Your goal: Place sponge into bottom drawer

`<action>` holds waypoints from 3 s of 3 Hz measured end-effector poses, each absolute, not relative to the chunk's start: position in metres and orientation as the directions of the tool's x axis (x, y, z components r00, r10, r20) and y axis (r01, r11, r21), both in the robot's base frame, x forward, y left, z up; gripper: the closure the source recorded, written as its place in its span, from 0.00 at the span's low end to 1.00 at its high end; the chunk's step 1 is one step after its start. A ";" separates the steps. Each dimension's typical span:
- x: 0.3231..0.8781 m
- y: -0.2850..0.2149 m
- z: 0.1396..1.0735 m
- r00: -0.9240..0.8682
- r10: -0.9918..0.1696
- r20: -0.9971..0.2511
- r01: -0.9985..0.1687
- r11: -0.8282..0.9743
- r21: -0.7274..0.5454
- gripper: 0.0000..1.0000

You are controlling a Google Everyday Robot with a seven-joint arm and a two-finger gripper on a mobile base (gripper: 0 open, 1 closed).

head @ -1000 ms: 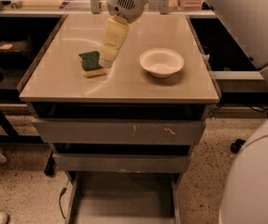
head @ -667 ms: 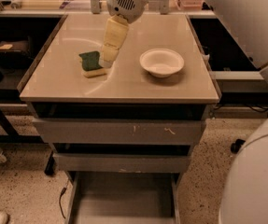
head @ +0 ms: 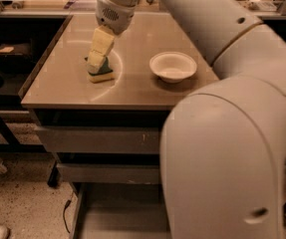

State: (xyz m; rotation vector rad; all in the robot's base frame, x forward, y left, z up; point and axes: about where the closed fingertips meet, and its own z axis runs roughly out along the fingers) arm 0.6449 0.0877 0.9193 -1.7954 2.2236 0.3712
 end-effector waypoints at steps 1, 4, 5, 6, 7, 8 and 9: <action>0.668 0.102 0.894 -0.258 -0.907 -0.333 -0.966 0.248 0.073 0.00; 0.692 0.124 0.879 -0.311 -0.876 -0.369 -0.950 0.296 0.099 0.00; 0.700 0.127 0.866 -0.329 -0.880 -0.341 -0.944 0.313 0.103 0.00; 0.705 0.127 0.850 -0.351 -0.884 -0.309 -0.937 0.332 0.112 0.00; 0.707 0.126 0.834 -0.366 -0.886 -0.285 -0.931 0.344 0.124 0.00; 0.708 0.124 0.823 -0.377 -0.885 -0.273 -0.926 0.353 0.136 0.00; 0.708 0.124 0.821 -0.378 -0.885 -0.272 -0.925 0.354 0.137 0.17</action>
Offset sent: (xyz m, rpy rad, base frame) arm 0.0212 0.0125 -0.0230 -0.0135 0.0387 -0.0398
